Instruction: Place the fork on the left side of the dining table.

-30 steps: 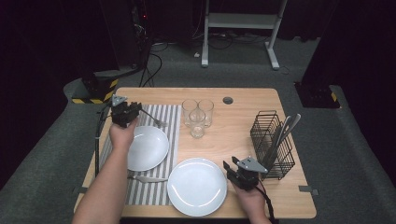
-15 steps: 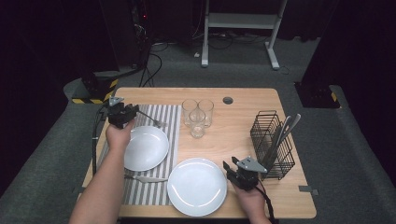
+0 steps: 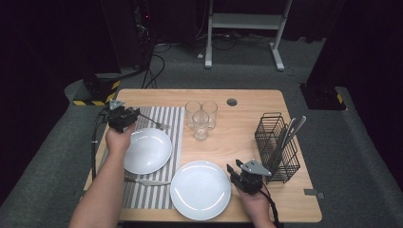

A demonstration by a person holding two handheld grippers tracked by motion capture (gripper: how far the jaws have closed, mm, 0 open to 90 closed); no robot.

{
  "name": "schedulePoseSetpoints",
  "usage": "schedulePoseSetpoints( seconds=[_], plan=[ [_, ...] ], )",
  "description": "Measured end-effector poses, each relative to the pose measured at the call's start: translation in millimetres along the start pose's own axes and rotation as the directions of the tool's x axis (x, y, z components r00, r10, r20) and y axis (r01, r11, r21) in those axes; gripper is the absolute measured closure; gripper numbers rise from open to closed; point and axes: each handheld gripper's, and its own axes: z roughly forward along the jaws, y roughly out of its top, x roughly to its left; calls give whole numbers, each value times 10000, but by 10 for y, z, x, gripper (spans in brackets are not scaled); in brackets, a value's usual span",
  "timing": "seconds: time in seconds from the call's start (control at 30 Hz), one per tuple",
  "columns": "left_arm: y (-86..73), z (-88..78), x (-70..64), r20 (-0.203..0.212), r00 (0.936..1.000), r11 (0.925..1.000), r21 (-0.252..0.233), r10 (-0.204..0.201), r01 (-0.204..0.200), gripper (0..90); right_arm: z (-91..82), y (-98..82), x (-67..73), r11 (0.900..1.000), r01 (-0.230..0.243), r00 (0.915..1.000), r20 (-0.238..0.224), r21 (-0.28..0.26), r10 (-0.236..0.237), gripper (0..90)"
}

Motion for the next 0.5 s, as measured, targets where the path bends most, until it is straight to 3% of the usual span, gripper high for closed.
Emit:
schedulePoseSetpoints(
  seconds=[0.13,0.5],
  plan=[
    [-31,-8,40,-44,9997,9997,-57,-244,244,622,-1,0,2,10000,25,10000,1,0,-25,556],
    [-68,11,134,-200,9991,9992,168,-370,374,609,3,2,5,10000,73,10000,16,38,-73,555]
  ],
)
